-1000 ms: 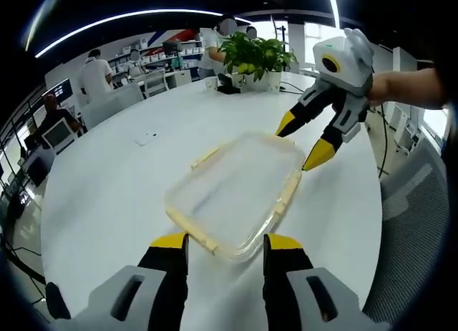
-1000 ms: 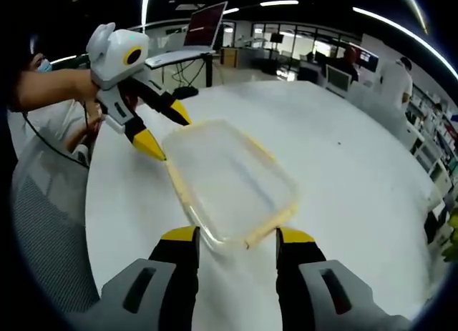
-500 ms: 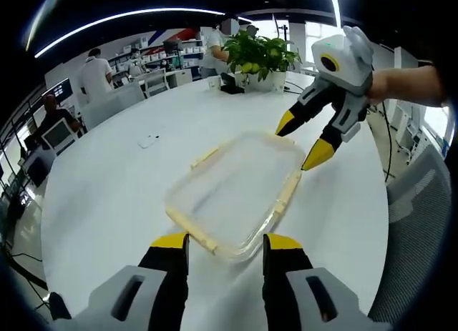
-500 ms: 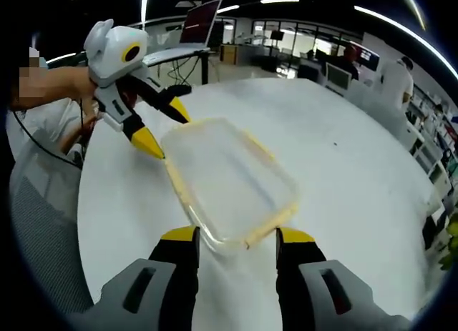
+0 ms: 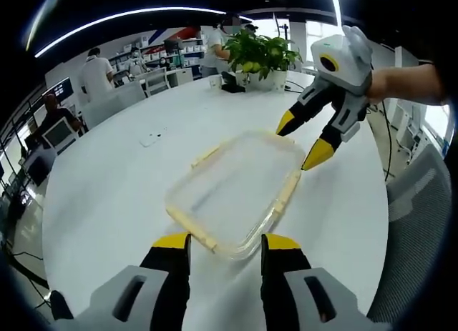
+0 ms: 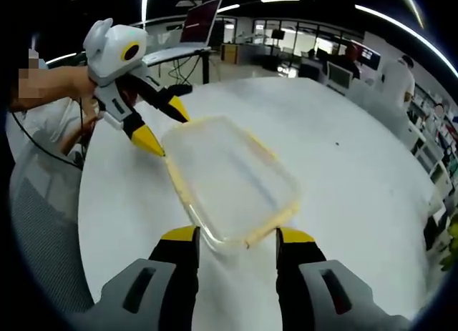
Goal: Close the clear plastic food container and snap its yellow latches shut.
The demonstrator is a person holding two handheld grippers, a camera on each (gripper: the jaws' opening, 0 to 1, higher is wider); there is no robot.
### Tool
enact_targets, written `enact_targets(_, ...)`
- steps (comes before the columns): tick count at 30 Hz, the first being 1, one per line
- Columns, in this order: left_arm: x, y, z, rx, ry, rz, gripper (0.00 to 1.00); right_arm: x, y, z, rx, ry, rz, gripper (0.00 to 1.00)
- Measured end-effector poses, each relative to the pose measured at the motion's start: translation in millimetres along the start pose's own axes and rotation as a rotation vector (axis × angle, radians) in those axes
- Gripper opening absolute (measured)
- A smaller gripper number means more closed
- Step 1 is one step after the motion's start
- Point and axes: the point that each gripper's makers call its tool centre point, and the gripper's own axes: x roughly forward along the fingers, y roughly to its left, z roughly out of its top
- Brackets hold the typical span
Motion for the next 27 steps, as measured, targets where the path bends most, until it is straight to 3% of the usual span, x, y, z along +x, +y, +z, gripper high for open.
enact_targets(14, -18, -3.1, 3.2, -0.022, -0.049, 0.014, 0.40, -18, 6, -6.6, 0.007, -0.018, -0.053, 0.49)
enact_targets(27, -55, -30.8, -11.9, -0.087, -0.102, 0.032, 0.50, -55, 14, -17.4, 0.078, -0.122, -0.143, 0.56)
